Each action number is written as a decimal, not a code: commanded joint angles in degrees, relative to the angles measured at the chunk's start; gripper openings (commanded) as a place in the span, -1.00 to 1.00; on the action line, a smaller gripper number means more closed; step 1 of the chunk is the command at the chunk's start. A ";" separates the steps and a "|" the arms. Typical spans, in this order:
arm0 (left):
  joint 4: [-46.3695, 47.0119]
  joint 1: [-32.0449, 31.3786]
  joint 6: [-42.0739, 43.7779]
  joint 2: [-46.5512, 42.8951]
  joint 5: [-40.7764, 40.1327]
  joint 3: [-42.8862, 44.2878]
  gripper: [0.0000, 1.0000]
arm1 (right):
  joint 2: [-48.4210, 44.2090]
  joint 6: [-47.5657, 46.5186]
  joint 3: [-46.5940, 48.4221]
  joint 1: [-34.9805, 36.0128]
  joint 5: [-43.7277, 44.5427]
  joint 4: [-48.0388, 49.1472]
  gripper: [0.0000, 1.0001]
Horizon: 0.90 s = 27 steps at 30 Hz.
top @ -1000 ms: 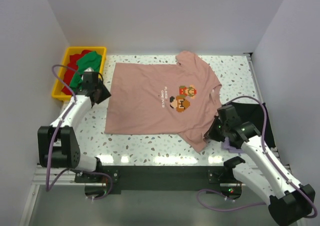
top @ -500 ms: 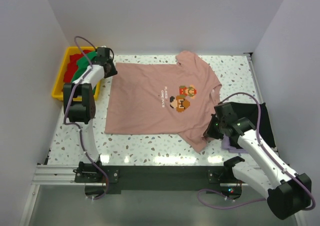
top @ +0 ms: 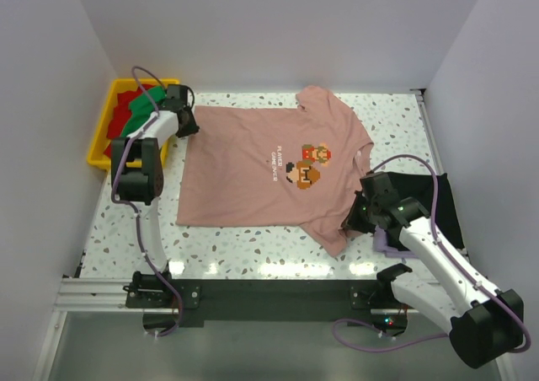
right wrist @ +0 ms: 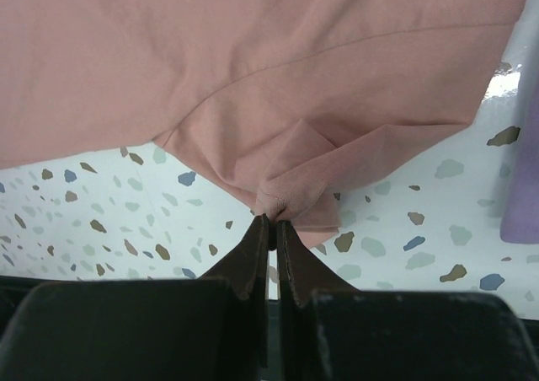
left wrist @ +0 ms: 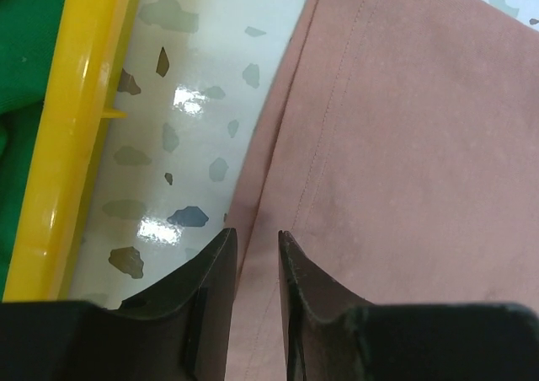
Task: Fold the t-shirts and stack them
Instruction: Flatten the tshirt out
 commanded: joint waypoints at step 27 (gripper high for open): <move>0.28 -0.61 -0.02 -5.95 0.62 -5.14 -0.32 | -2.19 -0.01 -2.73 0.04 -1.34 3.29 -1.00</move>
